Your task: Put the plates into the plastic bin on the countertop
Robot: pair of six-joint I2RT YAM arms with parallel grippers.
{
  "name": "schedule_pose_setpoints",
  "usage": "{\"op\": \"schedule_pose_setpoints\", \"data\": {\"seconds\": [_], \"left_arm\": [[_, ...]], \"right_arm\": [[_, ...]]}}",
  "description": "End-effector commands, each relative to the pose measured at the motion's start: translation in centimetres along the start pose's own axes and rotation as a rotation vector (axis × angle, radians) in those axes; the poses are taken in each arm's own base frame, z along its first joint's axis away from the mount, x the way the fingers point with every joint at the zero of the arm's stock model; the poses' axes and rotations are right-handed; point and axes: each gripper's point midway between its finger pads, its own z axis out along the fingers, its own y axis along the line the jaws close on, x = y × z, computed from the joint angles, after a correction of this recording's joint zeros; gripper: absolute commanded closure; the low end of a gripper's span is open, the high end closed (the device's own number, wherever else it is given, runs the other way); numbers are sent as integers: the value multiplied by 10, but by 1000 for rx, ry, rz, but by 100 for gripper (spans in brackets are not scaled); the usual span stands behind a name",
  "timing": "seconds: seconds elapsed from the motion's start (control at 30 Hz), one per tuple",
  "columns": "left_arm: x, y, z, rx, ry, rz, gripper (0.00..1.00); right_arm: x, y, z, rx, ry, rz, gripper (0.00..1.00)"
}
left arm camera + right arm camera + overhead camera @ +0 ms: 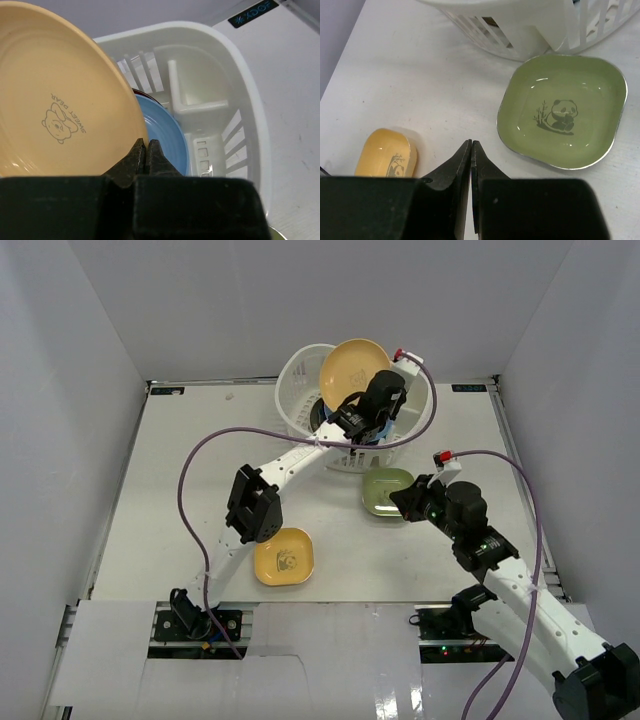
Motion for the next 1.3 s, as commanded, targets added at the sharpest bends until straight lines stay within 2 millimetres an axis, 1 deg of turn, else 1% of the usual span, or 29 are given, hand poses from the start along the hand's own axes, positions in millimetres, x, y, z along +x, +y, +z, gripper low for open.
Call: {"op": "schedule_pose_setpoints", "data": {"seconds": [0.0,0.1,0.13,0.2,0.23,0.3,0.33,0.4,0.43,0.47,0.5,0.53,0.6,0.63,0.67,0.73,0.77,0.8,0.83,0.87,0.9,0.93,0.97,1.0,1.07,1.1,1.17,1.23,1.27], "left_arm": [[-39,16,-5,-34,-93,44,100],[-26,10,3,-17,-78,72,100],[-16,7,7,-15,-60,84,100],[-13,7,8,-15,-55,93,96],[-13,7,7,-14,-52,97,84],[-19,6,3,0,-63,99,66],[-29,9,-3,2,-77,94,51],[-43,13,-11,11,-97,81,39],[-57,17,-21,15,-113,70,36],[-62,18,-27,26,-117,62,30],[-68,17,-33,41,-123,47,28],[-81,22,-46,45,-138,33,27],[-90,29,-61,49,-135,3,27],[-89,32,-70,52,-106,3,27],[-106,44,-92,47,-123,-26,27],[-78,51,-112,32,-19,-68,27],[-95,67,-148,29,-45,-135,28],[-43,66,-152,21,79,-125,28],[-28,69,-167,13,112,-203,29],[-11,74,-183,6,142,-238,29],[25,90,-215,-18,197,-268,30],[44,94,-231,-32,228,-361,30],[63,100,-247,-46,255,-409,30],[99,118,-276,-83,304,-453,30],[133,124,-301,-115,356,-572,30],[162,133,-323,-150,405,-604,30],[188,131,-339,-175,463,-689,30],[221,132,-358,-220,549,-717,30],[232,132,-363,-245,576,-735,30]], "right_arm": [[5,5,-6,-26,3,9,92],[7,1,-10,-6,9,4,92],[6,1,-11,-2,6,0,92],[5,-2,-13,13,2,-5,92],[5,-3,-13,18,0,-9,92],[5,-7,-13,36,-3,-9,92],[8,-9,-12,43,4,-8,91],[10,-10,-11,49,12,-9,90],[13,-12,-10,55,18,-8,89],[14,-14,-9,60,25,-12,88],[14,-14,-9,61,26,-13,87],[13,-21,-8,98,16,-16,85],[12,-26,-7,127,13,-23,81],[11,-31,-7,153,7,-25,79],[12,-35,-6,174,11,-29,77],[15,-46,-2,226,21,-31,68],[18,-49,0,239,28,-30,65],[18,-52,2,254,32,-27,59],[19,-57,4,278,35,-27,57],[26,-62,8,300,65,-30,55],[26,-67,9,321,69,-31,51],[31,-73,13,345,89,-32,49],[29,-77,14,369,87,-34,48],[29,-84,14,402,84,-41,44],[28,-91,17,428,83,-44,39],[25,-95,17,450,73,-44,39],[24,-105,18,491,75,-45,39],[25,-116,21,541,90,-51,40],[26,-123,20,563,95,-44,40]]}}
